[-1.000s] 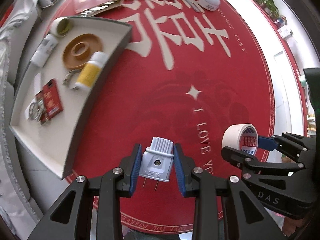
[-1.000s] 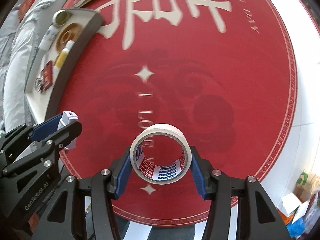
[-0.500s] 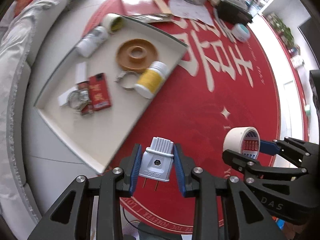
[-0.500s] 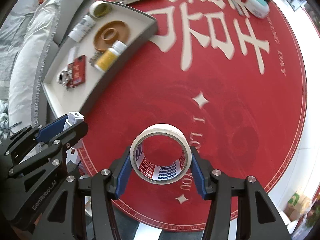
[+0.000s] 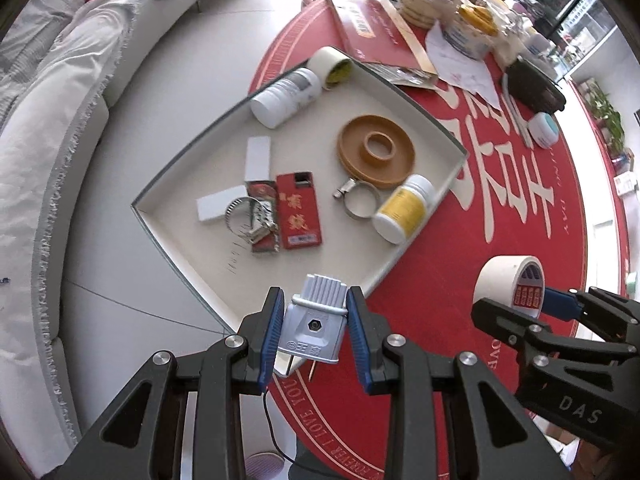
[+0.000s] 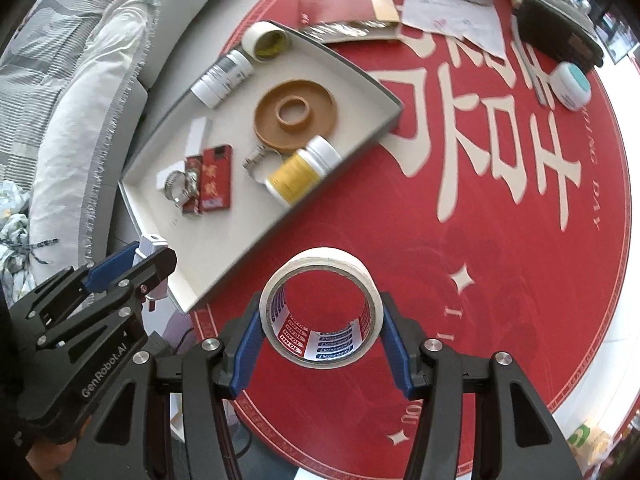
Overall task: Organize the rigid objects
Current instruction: 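Carry the white plug with the left tool while the right tool carries the tape roll to the tray, then open the left tool to drop the plug while the right tool releases the tape roll in the tray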
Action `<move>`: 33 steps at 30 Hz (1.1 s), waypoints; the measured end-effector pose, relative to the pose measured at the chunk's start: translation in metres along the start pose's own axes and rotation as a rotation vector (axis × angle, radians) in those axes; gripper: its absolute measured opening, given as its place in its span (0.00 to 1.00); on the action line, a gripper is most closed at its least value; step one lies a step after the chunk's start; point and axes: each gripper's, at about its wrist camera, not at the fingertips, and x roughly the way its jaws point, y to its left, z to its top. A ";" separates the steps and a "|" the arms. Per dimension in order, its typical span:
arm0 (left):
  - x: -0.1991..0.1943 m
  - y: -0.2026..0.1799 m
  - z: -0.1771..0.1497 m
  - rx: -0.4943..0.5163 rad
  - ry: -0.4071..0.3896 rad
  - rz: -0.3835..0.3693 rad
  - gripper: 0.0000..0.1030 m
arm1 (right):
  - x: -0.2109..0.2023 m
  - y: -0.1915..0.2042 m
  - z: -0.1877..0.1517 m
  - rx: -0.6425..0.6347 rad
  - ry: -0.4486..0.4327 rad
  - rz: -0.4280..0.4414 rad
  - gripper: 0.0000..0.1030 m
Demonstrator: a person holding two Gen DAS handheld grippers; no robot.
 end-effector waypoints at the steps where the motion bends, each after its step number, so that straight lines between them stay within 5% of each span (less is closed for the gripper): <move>1: 0.000 0.001 0.002 -0.002 0.000 0.004 0.33 | -0.001 0.002 0.003 -0.003 -0.004 0.002 0.54; 33: 0.026 0.030 0.049 -0.118 -0.013 0.047 0.33 | 0.010 0.031 0.081 -0.076 -0.059 0.015 0.54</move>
